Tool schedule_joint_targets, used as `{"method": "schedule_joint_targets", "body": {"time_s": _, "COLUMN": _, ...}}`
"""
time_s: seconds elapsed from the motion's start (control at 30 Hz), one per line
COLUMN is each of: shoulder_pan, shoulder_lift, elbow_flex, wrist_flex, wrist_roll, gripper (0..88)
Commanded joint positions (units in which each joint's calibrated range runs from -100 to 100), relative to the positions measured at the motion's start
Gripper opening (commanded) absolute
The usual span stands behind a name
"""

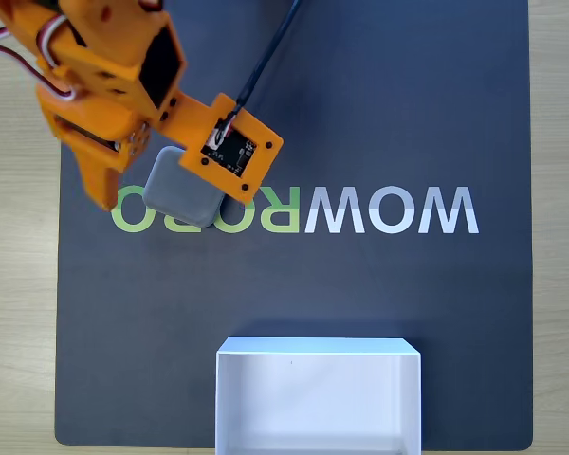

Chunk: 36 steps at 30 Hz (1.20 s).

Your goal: Grab the usb to bin

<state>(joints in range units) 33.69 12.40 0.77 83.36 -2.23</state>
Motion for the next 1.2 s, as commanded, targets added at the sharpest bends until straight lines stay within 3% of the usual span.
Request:
{"method": "schedule_joint_targets", "body": {"time_s": 0.0, "shoulder_pan": -1.0, "shoulder_lift": 0.4, "elbow_flex": -2.9, "wrist_flex": 2.5, "wrist_roll": 1.8, "gripper": 48.9}}
{"method": "schedule_joint_targets", "body": {"time_s": 0.2, "shoulder_pan": -2.5, "shoulder_lift": 4.2, "elbow_flex": -3.0, "wrist_flex": 5.6, "wrist_roll": 1.5, "gripper": 59.0}}
{"method": "schedule_joint_targets", "body": {"time_s": 1.17, "shoulder_pan": -7.1, "shoulder_lift": 27.8, "elbow_flex": -14.5, "wrist_flex": 4.8, "wrist_roll": 1.5, "gripper": 58.7}}
